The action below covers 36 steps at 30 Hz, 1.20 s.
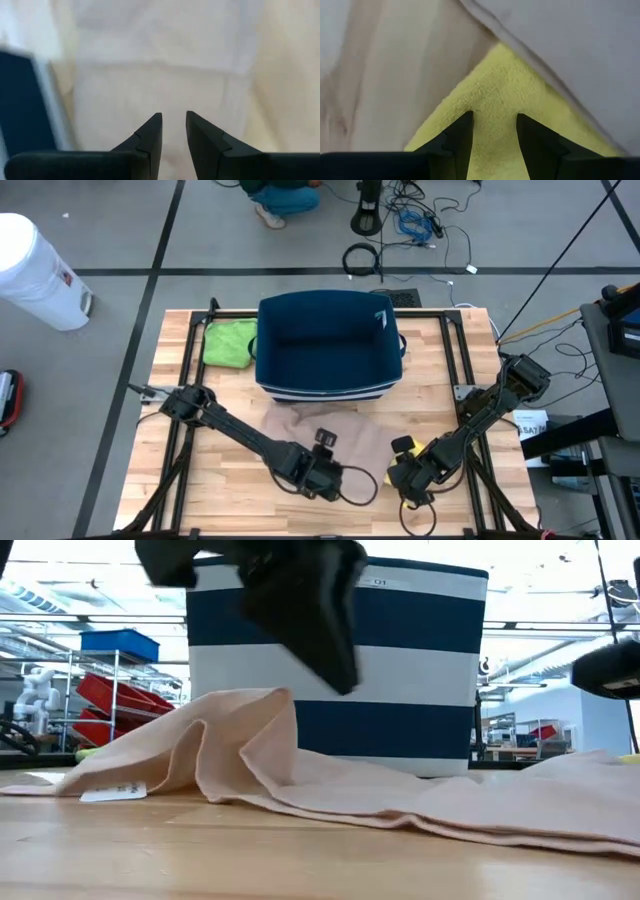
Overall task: Fold towel
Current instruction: Fold the light brown towel
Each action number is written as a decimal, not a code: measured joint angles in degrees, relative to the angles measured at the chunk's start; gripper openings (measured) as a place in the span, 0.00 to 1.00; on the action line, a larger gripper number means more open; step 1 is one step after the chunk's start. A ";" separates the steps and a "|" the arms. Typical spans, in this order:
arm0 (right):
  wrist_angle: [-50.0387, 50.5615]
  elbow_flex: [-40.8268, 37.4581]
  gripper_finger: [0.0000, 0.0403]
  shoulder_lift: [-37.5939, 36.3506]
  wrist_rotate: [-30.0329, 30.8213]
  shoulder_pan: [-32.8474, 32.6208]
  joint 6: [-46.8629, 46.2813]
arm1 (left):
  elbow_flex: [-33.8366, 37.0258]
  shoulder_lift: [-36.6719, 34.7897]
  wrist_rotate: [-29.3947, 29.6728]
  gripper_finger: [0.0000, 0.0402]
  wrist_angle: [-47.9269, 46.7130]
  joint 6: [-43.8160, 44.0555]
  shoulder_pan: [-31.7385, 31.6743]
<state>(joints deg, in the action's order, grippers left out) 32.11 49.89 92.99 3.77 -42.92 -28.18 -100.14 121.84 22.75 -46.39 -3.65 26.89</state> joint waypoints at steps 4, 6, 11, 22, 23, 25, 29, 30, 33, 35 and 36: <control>6.23 0.00 0.35 0.00 -1.84 -0.39 -2.59 | 2.16 0.00 -5.88 0.23 9.39 -2.00 -0.92; 9.05 0.00 0.35 0.00 -2.70 -0.75 -3.87 | 3.96 0.00 -8.82 0.23 14.00 -2.49 -1.68; 13.59 0.00 0.35 0.00 -4.00 -1.63 -6.60 | 10.37 -0.04 -15.01 0.23 23.49 -1.59 -3.66; 15.69 -0.02 0.35 0.00 -5.66 -2.36 -7.35 | 19.15 -0.33 -24.75 0.23 28.30 4.43 -4.64; 16.34 -0.02 0.35 0.00 -5.69 -2.36 -7.35 | 19.34 -0.41 -25.05 0.23 27.72 4.60 -4.31; 17.28 -0.02 0.35 0.00 -5.73 -2.36 -7.33 | 19.80 -0.55 -25.28 0.23 25.65 4.68 -3.58; 19.44 -0.07 0.35 0.00 -5.85 -2.36 -7.35 | 19.95 -0.59 -25.30 0.23 18.19 5.23 -2.20; 19.87 -0.07 0.35 0.00 -6.12 -2.36 -7.38 | 19.96 -0.59 -25.31 0.23 16.24 5.72 -1.92; 21.37 -0.07 0.35 0.00 -7.19 -2.36 -7.54 | 19.89 -0.67 -25.12 0.23 11.49 6.76 -1.43; 22.74 -0.07 0.35 0.00 -7.67 -2.36 -7.87 | 19.89 -0.72 -24.96 0.23 9.02 7.49 -1.12; 23.58 -0.07 0.35 0.00 -8.50 -2.36 -8.01 | 19.89 -0.72 -24.79 0.23 8.64 7.65 -0.96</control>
<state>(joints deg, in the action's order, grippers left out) 55.69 49.82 92.99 -4.73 -45.28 -36.18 -80.25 121.12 -2.03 -37.74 4.00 25.93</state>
